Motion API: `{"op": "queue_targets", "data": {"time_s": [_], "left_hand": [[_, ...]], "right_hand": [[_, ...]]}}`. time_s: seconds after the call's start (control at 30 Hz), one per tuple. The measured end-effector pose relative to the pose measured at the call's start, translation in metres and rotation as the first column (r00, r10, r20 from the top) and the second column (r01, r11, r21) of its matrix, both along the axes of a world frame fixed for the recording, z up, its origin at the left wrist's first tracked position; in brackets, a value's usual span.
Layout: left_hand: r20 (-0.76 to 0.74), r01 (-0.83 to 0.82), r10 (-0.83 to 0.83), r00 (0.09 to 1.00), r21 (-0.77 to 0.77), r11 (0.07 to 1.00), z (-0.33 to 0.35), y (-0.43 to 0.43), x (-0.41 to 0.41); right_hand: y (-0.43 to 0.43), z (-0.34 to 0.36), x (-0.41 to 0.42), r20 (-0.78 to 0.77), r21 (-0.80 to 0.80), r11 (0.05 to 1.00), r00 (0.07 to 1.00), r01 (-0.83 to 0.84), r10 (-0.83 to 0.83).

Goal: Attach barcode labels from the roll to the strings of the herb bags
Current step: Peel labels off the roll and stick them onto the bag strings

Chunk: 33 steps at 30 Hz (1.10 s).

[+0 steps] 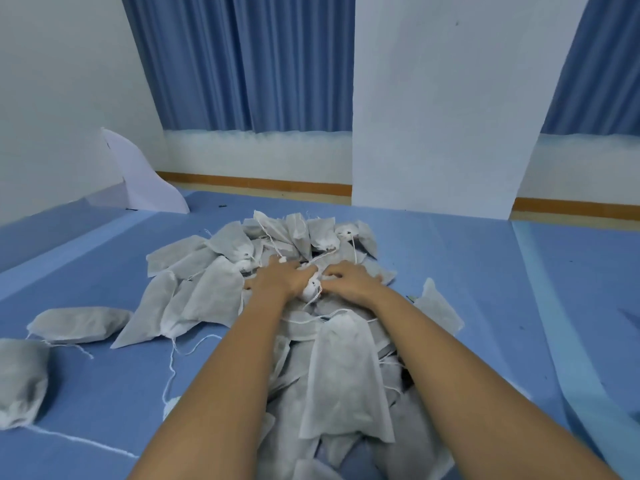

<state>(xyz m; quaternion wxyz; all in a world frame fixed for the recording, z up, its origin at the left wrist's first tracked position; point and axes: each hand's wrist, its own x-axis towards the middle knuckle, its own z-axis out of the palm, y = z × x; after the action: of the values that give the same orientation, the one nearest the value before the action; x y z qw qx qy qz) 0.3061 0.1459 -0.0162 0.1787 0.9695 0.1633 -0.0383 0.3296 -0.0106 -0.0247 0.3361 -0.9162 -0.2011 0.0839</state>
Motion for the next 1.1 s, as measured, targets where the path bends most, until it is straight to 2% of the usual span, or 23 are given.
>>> {"op": "queue_targets", "data": {"time_s": [0.07, 0.27, 0.33, 0.4, 0.47, 0.5, 0.53, 0.57, 0.6, 0.63, 0.67, 0.7, 0.73, 0.77, 0.8, 0.83, 0.9, 1.0, 1.1], "left_hand": [[-0.012, 0.085, -0.084, 0.996, 0.058, 0.995, -0.002, -0.010, -0.022], [-0.008, 0.134, -0.134, 0.991, 0.075, 0.988, -0.007, -0.038, -0.092], [0.020, 0.103, -0.104, 0.994, 0.050, 0.993, 0.000, -0.047, -0.110], [0.098, 0.059, -0.066, 0.993, 0.070, 0.996, 0.015, -0.058, -0.127], [0.308, -0.012, -0.006, 0.952, 0.056, 0.998, 0.032, -0.071, -0.154], [0.482, -0.026, 0.015, 0.876, 0.015, 1.000, 0.039, -0.077, -0.175], [0.676, 0.032, 0.001, 0.737, -0.037, 0.999, 0.043, -0.083, -0.201], [0.838, 0.196, -0.043, 0.544, -0.077, 0.978, 0.044, -0.090, -0.234], [0.906, 0.423, -0.140, 0.399, -0.047, 0.905, 0.040, -0.099, -0.270], [0.900, 0.627, -0.311, 0.306, 0.055, 0.777, 0.031, -0.107, -0.305], [0.802, 0.759, -0.531, 0.273, 0.159, 0.632, 0.020, -0.116, -0.335], [0.616, 0.819, -0.741, 0.268, 0.260, 0.511, 0.004, -0.123, -0.355], [0.411, 0.835, -0.873, 0.263, 0.357, 0.419, -0.011, -0.129, -0.367], [0.262, 0.815, -0.924, 0.277, 0.445, 0.370, -0.024, -0.133, -0.373], [0.189, 0.795, -0.929, 0.317, 0.481, 0.369, -0.031, -0.137, -0.373], [0.176, 0.787, -0.917, 0.358, 0.472, 0.398, -0.032, -0.139, -0.371], [0.229, 0.750, -0.895, 0.383, 0.488, 0.446, -0.029, -0.145, -0.358], [0.362, 0.696, -0.879, 0.310, 0.543, 0.469, -0.025, -0.162, -0.330], [0.403, 0.700, -0.894, 0.195, 0.582, 0.415, -0.021, -0.180, -0.304]], "right_hand": [[-0.009, 0.007, -0.022, -0.033, -0.029, 0.997, 0.997, -0.065, 0.064], [-0.045, 0.029, -0.090, -0.092, -0.073, 0.985, 0.985, -0.156, 0.149], [-0.052, 0.040, -0.107, 0.011, -0.112, 0.990, 0.996, -0.088, 0.089], [-0.060, 0.053, -0.126, 0.134, -0.109, 0.991, 0.989, 0.079, -0.064], [-0.072, 0.060, -0.146, 0.122, -0.005, 0.993, 0.986, 0.117, -0.116], [-0.078, 0.061, -0.157, 0.082, 0.034, 0.996, 0.993, 0.083, -0.085], [-0.082, 0.061, -0.169, 0.042, 0.045, 0.998, 0.998, 0.046, -0.048], [-0.086, 0.058, -0.181, 0.020, 0.028, 0.999, 1.000, 0.019, -0.020], [-0.087, 0.053, -0.192, 0.026, -0.004, 1.000, 1.000, 0.002, -0.002], [-0.087, 0.046, -0.199, 0.045, -0.041, 0.999, 0.999, -0.003, 0.005], [-0.086, 0.041, -0.205, 0.060, -0.053, 0.999, 0.998, -0.001, 0.004], [-0.084, 0.035, -0.209, 0.065, -0.033, 0.999, 0.998, 0.008, -0.006], [-0.082, 0.031, -0.211, 0.062, 0.012, 1.000, 0.998, 0.025, -0.026], [-0.080, 0.028, -0.213, 0.058, 0.063, 0.997, 0.997, 0.045, -0.049], [-0.078, 0.026, -0.215, 0.060, 0.109, 0.992, 0.996, 0.064, -0.071], [-0.076, 0.026, -0.217, 0.067, 0.146, 0.986, 0.993, 0.082, -0.092], [-0.075, 0.027, -0.219, 0.092, 0.218, 0.970, 0.987, 0.112, -0.135], [-0.078, 0.032, -0.220, 0.130, 0.325, 0.937, 0.975, 0.132, -0.183], [-0.086, 0.040, -0.220, 0.143, 0.384, 0.913, 0.969, 0.135, -0.203]]}}
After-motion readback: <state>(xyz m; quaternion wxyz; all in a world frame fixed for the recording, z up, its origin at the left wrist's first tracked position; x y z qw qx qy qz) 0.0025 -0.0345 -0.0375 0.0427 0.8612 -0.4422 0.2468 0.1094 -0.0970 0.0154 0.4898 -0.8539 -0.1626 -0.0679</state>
